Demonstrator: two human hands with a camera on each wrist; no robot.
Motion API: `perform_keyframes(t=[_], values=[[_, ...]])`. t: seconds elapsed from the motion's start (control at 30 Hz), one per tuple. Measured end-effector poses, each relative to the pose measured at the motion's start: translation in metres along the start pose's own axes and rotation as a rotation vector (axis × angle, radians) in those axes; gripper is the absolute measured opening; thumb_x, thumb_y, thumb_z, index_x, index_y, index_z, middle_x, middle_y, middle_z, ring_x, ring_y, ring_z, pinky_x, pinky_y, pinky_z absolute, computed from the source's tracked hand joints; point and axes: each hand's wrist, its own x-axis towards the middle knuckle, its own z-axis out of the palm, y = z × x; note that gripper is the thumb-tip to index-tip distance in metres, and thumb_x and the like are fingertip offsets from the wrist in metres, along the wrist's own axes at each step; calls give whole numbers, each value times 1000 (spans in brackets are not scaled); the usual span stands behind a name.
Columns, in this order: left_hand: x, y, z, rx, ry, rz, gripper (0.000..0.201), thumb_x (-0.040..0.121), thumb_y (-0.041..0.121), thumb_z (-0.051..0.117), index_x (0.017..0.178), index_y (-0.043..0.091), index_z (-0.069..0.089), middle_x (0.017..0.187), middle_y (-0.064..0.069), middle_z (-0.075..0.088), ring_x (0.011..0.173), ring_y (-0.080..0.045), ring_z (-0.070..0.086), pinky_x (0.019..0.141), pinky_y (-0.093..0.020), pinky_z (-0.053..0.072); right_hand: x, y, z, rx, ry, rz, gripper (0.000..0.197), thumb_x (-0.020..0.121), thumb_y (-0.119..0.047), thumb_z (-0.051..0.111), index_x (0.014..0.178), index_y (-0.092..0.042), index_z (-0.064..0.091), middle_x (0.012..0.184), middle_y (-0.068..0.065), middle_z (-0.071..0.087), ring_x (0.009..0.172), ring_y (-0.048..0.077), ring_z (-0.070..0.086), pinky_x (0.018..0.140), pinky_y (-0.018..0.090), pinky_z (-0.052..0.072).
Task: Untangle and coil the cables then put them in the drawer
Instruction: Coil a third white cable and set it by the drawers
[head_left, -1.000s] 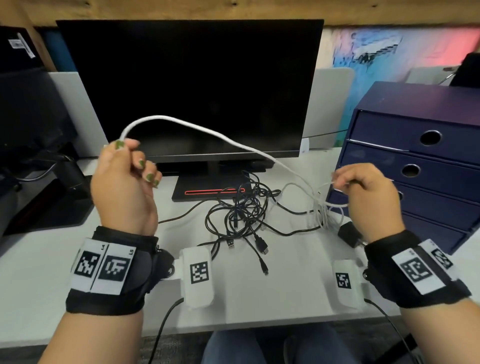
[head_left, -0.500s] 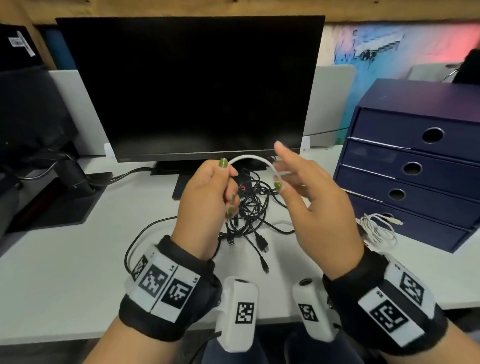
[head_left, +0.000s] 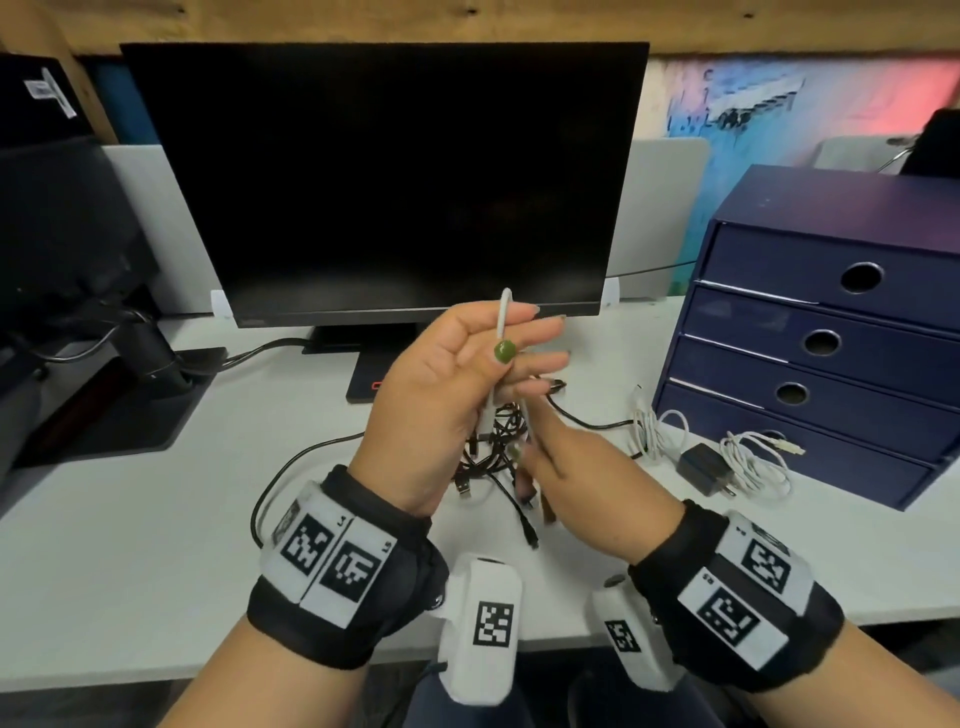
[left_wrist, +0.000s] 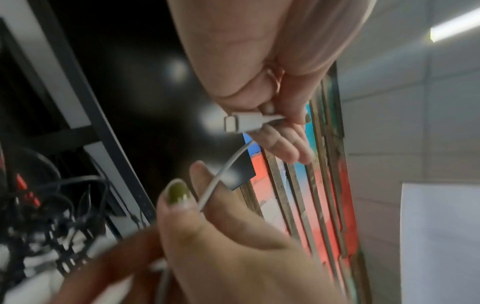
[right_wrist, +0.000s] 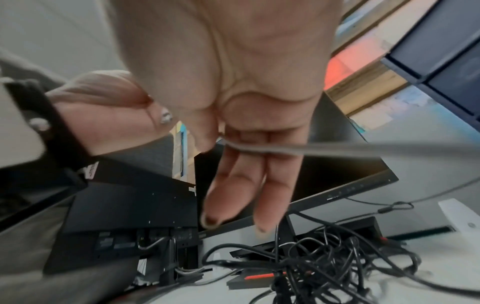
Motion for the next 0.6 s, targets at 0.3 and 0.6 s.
perform_keyframes(t=[0.3,0.6], values=[[-1,-15,-5,598,50,110,32,91,1,57,115,20,68,111,11,67,106,1,60,91,-13,45,-8,-17,-24,-318,-34,-176,23,99,-35,42,110,-21,57,94,-7,52,90,16,52,77,31,42],[-5,-21,-7,770,-108,28,23,93,23,46,96,24,69,89,7,62,84,-9,58,77,-29,49,-17,-3,-63,-194,503,-346,13,82,-24,71,87,-24,59,77,-17,45,72,1,41,73,15,32]])
